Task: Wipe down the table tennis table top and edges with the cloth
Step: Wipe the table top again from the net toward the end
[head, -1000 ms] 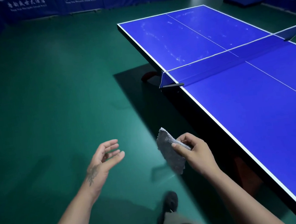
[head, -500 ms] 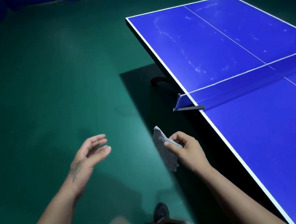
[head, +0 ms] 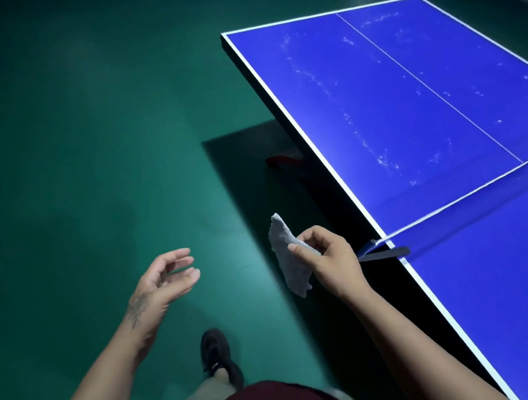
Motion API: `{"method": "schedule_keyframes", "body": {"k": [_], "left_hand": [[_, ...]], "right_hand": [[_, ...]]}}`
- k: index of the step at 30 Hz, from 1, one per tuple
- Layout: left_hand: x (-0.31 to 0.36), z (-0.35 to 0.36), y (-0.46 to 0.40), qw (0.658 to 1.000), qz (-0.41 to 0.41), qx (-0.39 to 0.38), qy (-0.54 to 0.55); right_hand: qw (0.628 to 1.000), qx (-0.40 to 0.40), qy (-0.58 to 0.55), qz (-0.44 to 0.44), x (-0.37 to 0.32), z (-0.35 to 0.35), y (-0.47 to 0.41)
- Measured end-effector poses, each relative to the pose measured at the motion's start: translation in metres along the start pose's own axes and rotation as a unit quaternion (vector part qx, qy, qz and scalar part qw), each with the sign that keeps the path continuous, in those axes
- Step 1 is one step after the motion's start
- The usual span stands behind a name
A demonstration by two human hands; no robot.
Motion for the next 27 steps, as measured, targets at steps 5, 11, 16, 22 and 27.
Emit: {"method": "schedule_keyframes", "body": {"k": [5,11,16,22,27], "left_hand": [[0.046,0.002,-0.102,0.998,0.0,-0.052,-0.022],[0.105,0.058,-0.199,0.992,0.019,-0.119,-0.048],[0.125,0.143,-0.261,0.978,0.021,-0.186,-0.093],[0.158,0.254,-0.309,0.958,0.046,-0.245,-0.144],[0.181,0.336,-0.341,0.934,0.055,-0.306,-0.176]], "right_hand": [[0.998,0.053,0.016,0.013,-0.032,0.032,-0.057],[0.993,0.109,0.001,0.048,-0.045,0.04,-0.12],[0.982,0.166,-0.024,0.092,-0.015,0.019,-0.174],[0.962,0.218,-0.04,0.158,0.031,-0.022,-0.234],[0.944,0.262,-0.049,0.194,0.046,-0.061,-0.27]]}}
Point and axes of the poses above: each hand's wrist, its own y-axis away from the middle knuckle, its own z-axis out of the palm, x = y × z, the point moved 9 cm from there along -y, towards the middle knuckle, and after that the axes turned 14 degrees about x, right-handed, at the moved point
